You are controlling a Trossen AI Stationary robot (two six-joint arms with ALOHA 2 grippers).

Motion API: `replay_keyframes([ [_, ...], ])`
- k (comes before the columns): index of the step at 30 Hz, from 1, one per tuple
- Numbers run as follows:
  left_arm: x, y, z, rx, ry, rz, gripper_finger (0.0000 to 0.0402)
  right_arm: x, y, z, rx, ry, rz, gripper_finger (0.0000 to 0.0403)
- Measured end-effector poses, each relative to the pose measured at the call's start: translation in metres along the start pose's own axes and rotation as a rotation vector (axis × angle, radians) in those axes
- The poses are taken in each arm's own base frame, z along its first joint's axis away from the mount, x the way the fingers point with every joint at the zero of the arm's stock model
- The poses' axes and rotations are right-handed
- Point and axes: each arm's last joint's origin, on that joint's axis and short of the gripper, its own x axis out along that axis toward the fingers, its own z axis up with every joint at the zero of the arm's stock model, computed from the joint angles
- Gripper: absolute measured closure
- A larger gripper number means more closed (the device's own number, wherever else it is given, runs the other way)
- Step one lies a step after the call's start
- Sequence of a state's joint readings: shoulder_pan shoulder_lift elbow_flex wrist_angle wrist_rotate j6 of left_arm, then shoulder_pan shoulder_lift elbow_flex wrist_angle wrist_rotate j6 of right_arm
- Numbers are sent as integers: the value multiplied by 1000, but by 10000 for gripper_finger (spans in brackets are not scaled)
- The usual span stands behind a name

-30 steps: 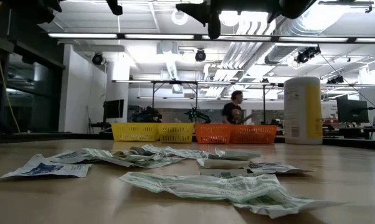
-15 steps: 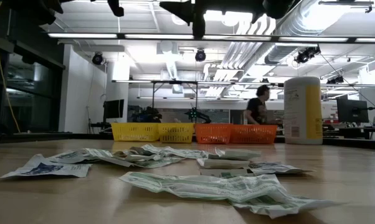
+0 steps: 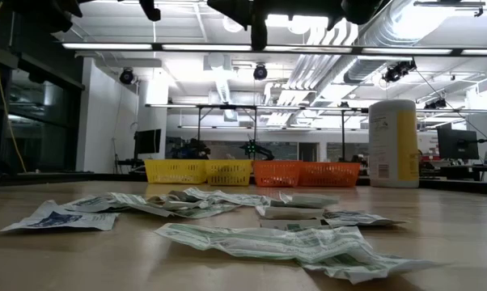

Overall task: Pick & Place First Aid Supplies
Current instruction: Put the green pad into the right orange bin

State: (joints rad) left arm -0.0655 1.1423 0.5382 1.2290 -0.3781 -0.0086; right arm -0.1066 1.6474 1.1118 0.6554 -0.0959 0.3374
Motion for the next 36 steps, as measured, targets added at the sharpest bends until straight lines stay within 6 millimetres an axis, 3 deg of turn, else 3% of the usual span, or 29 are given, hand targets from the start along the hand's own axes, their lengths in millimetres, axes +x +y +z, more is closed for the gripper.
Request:
replay_keyframes([
  [7,0,0,0,0,0,0,401,0,0,0,1,-6,-11,305],
  [14,0,0,0,-16,1,0,401,0,-2,1,1,2,15,392],
  [26,0,2,-3,-60,24,79,398,-1,-7,1,50,28,48,402],
  [30,0,3,-2,-57,15,112,364,-2,-13,-1,80,70,18,402],
  [36,-1,6,-2,-57,8,192,267,-5,-30,-2,124,114,-53,402],
])
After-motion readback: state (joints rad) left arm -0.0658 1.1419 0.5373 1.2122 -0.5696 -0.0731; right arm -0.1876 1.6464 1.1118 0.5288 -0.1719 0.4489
